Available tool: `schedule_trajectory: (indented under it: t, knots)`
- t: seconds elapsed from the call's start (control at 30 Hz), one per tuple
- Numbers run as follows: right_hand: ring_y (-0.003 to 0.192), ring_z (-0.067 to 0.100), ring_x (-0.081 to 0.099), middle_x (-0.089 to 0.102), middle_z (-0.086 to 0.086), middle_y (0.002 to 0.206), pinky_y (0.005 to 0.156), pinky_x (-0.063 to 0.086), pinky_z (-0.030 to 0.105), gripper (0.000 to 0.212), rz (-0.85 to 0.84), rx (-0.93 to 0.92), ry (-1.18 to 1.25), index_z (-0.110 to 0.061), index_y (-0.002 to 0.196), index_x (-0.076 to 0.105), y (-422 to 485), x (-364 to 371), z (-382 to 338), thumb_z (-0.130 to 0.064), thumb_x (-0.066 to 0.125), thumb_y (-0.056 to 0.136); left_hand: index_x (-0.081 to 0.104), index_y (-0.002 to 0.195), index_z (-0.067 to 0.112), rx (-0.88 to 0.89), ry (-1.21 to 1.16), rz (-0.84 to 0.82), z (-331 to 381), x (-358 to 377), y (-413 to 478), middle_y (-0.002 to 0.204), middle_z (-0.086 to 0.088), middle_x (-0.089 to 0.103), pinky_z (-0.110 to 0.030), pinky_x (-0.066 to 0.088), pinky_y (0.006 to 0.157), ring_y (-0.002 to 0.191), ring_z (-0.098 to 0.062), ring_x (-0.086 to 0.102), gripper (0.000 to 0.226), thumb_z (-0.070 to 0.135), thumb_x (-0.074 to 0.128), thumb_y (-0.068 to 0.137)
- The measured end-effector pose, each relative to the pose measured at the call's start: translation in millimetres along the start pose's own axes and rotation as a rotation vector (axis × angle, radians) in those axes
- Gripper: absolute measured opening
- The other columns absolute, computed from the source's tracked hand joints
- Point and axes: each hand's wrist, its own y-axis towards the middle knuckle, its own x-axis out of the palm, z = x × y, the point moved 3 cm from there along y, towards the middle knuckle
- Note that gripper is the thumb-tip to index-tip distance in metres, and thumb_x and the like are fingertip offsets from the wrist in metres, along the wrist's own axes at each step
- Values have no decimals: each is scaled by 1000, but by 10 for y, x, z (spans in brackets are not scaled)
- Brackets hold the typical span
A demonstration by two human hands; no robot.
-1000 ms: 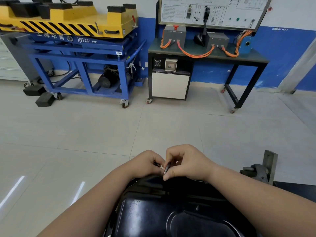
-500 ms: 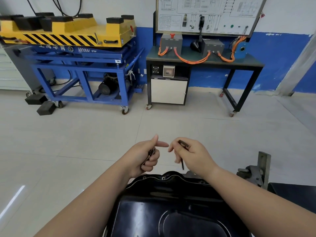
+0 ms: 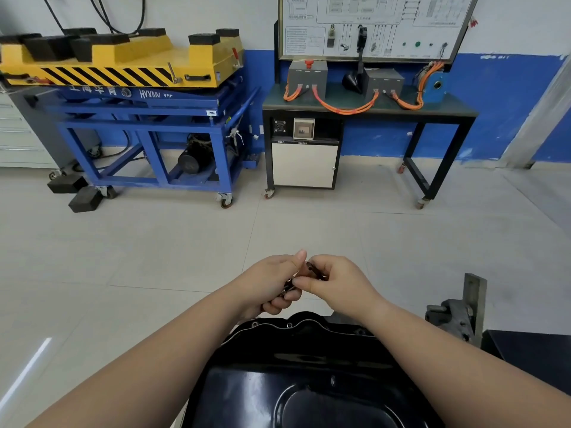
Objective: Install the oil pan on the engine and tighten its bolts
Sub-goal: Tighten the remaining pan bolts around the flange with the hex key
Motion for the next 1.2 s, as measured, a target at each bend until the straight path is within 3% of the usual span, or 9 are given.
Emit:
schedule_trajectory:
  t: [0.17, 0.27, 0.47, 0.57, 0.67, 0.77, 0.97, 1.1, 1.2]
  knots:
    - [61, 8, 48, 57, -7, 63, 67, 43, 29, 17, -43, 9, -83, -4, 74, 58, 9, -24, 55, -14, 67, 84, 61, 67, 28, 11, 60, -82, -11, -26, 35, 52, 4, 41, -11, 15, 35, 38, -7, 22, 40, 53, 42, 92]
    - [56, -4, 49, 63, -11, 61, 60, 39, 15, 15, -53, 37, -82, -16, 71, 59, 12, -80, 87, -14, 66, 84, 62, 76, 23, -37, 106, -90, -78, -81, 61, 51, 6, 37, -11, 15, 34, 37, -7, 19, 34, 51, 48, 90]
    - [59, -7, 59, 69, -10, 66, 58, 42, 8, 11, -129, 155, -138, -18, 76, 64, 15, -182, 232, -11, 68, 81, 69, 80, 15, -109, 50, 66, -273, -233, 106, 48, 5, 36, -11, 14, 35, 35, -7, 18, 26, 33, 54, 92]
    - [54, -6, 56, 68, -7, 70, 51, 39, 6, 12, -201, 220, -245, -20, 74, 64, -14, -191, 317, -8, 68, 77, 66, 73, 12, -138, 32, 109, -332, -264, 120, 47, 4, 36, -11, 13, 36, 34, -7, 19, 28, 29, 55, 92]
    - [68, 4, 62, 72, -2, 80, 59, 43, 7, 17, -245, 234, -365, -24, 72, 64, -54, -206, 376, -8, 64, 75, 55, 58, 14, -179, 43, 147, -366, -275, 138, 46, 3, 35, -11, 13, 37, 34, -8, 19, 36, 26, 55, 92]
    - [81, 10, 65, 72, -3, 85, 72, 49, 20, 11, -301, 218, -491, -20, 79, 68, -106, -211, 403, -12, 60, 76, 40, 51, 17, -209, 89, 182, -392, -294, 150, 47, 2, 35, -12, 13, 38, 35, -9, 19, 42, 23, 56, 90]
    - [84, 14, 61, 69, -3, 88, 75, 50, 28, 8, -347, 169, -652, -17, 84, 68, -150, -188, 386, -22, 65, 78, 38, 45, 20, -211, 214, 88, -369, -243, 168, 42, 5, 34, -13, 13, 37, 34, -9, 18, 48, 21, 60, 87]
    - [75, 10, 56, 65, -9, 80, 69, 47, 26, 9, -391, 151, -657, -23, 76, 64, -130, -146, 351, -27, 72, 75, 53, 48, 18, -166, 348, 12, -333, -162, 189, 39, 8, 30, -15, 15, 38, 35, -10, 20, 40, 33, 67, 82]
    - [70, 9, 55, 59, -11, 70, 66, 45, 25, 10, -419, 160, -628, -23, 73, 64, -82, -114, 349, -25, 74, 73, 73, 70, 20, -88, 459, -61, -302, -83, 211, 40, 12, 42, -12, 27, 37, 36, -4, 35, 14, 31, 72, 79]
